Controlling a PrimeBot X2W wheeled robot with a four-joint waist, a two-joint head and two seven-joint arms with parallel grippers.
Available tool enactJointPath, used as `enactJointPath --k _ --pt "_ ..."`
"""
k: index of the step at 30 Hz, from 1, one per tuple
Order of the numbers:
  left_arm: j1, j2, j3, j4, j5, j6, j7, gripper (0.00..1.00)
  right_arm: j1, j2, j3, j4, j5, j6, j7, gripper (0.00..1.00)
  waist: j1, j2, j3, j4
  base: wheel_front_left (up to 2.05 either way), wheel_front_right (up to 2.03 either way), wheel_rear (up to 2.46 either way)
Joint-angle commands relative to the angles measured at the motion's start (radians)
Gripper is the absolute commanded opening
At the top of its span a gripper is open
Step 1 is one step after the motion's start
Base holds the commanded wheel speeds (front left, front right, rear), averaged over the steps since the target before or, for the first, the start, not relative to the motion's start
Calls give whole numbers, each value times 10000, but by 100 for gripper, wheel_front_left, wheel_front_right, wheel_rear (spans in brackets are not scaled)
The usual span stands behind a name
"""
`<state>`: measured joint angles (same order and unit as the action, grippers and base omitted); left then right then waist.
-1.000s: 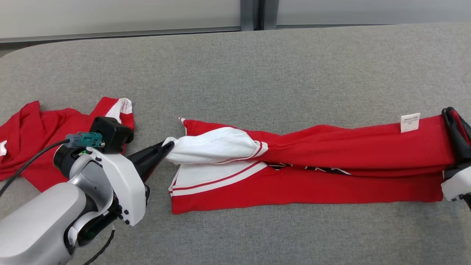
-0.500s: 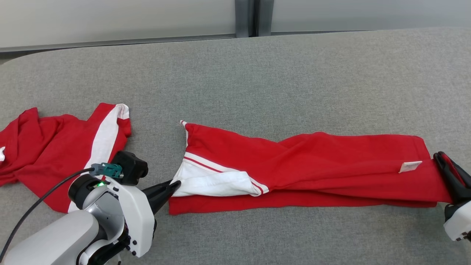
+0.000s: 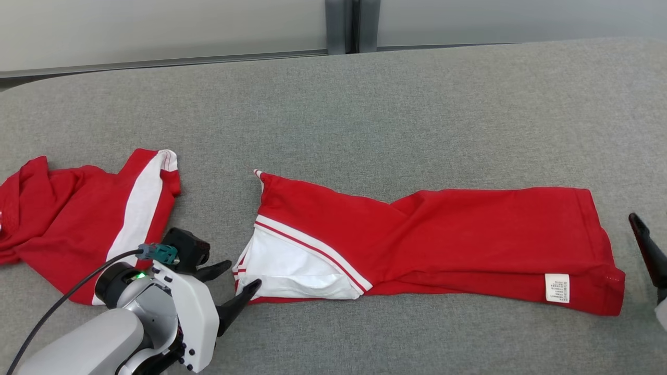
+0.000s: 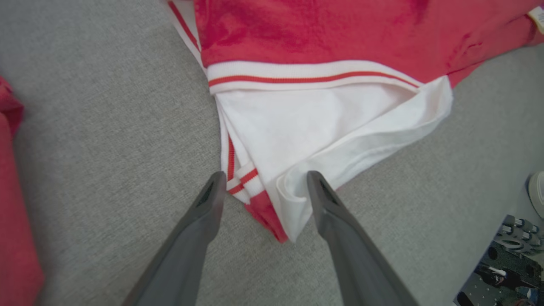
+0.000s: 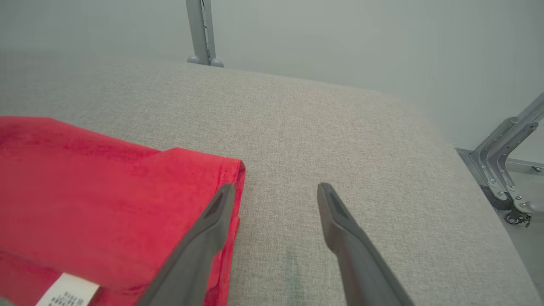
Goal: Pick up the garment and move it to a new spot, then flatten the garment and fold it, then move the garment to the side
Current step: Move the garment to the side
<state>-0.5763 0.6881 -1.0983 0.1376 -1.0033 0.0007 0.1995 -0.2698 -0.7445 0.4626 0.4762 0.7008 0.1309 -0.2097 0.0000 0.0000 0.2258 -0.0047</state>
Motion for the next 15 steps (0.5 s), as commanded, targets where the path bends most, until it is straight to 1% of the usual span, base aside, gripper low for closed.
enactJointPath --k 1,4,8,12,15 --pt "-38 5 130 20 -15 33 -121 100 -173 167 -178 20 -121 -4 -169 100 0 0 -21 26 0 0 0" --pt "-181 -158 541 111 -104 286 -729 100 -312 507 -657 -68 -499 -4 -419 100 0 0 -85 80 0 0 0" --pt "-288 -596 1424 236 -280 680 -2123 100 -376 1202 -1388 -488 -1124 -4 -558 100 0 0 -186 154 0 0 0" --pt "-264 -1195 2408 433 -421 1037 -3880 100 -181 2075 -2416 -1272 -1844 -4 -566 100 0 0 -264 269 0 0 0" --pt "-85 -1672 3339 479 -347 1176 -4550 100 54 2745 -3108 -1950 -2425 -4 -568 100 0 0 -305 363 0 0 0"
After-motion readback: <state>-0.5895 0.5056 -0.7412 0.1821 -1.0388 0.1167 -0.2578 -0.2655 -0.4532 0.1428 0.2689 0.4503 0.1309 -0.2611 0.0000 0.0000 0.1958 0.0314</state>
